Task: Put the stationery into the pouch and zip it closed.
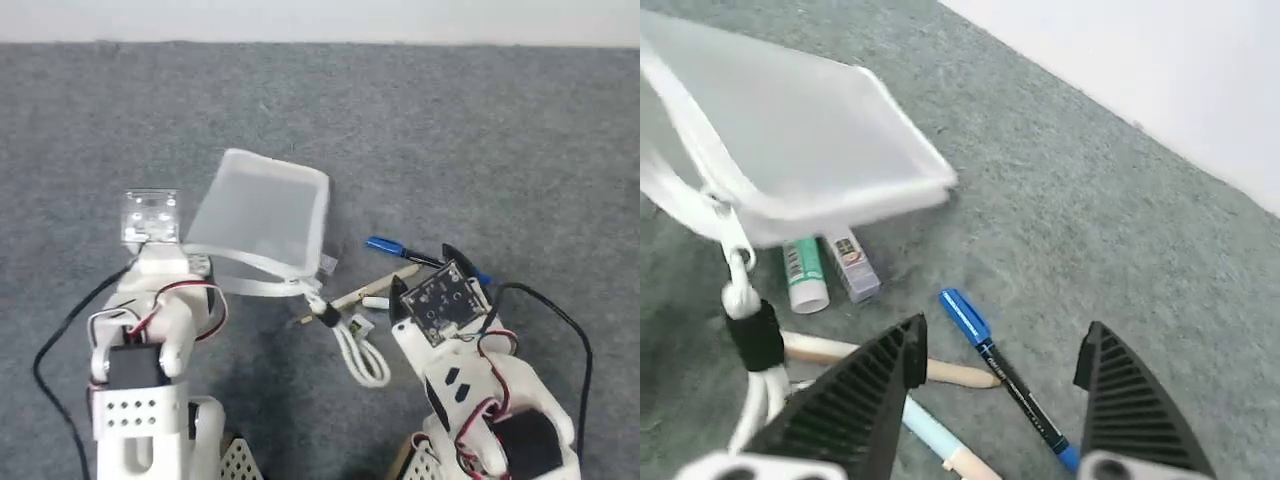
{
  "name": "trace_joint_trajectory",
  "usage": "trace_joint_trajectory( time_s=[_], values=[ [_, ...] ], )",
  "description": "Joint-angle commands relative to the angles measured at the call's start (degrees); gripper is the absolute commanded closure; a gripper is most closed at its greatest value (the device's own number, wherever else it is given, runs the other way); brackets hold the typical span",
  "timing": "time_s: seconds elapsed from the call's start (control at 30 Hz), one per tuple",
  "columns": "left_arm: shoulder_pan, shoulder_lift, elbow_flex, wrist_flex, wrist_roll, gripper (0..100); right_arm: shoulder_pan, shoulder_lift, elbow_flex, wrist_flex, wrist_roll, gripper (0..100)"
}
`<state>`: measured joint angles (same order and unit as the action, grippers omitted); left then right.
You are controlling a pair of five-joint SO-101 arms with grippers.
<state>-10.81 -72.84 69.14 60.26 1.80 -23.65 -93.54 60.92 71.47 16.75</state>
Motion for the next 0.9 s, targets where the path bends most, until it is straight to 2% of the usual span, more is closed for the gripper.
trace_joint_trajectory(
  time_s=[0.0, 0.47, 0.7, 0.87],
  values=[
    [-2.0, -2.2, -4.4, 1.7, 2.5, 99, 2.2, 8.2, -0.8, -4.0, 0.7, 77.2],
    [-3.6, -2.3, -4.1, 1.8, 2.6, 99, 2.0, 46.8, -15.6, -8.1, 4.4, 77.2],
    [-3.6, -2.3, -4.0, 1.7, 2.6, 99, 1.0, 66.1, -24.4, -9.7, 10.2, 77.2],
    [-3.6, -2.3, -4.0, 1.7, 2.6, 99, 1.3, 80.1, -31.6, -11.6, 10.9, 77.2]
  ],
)
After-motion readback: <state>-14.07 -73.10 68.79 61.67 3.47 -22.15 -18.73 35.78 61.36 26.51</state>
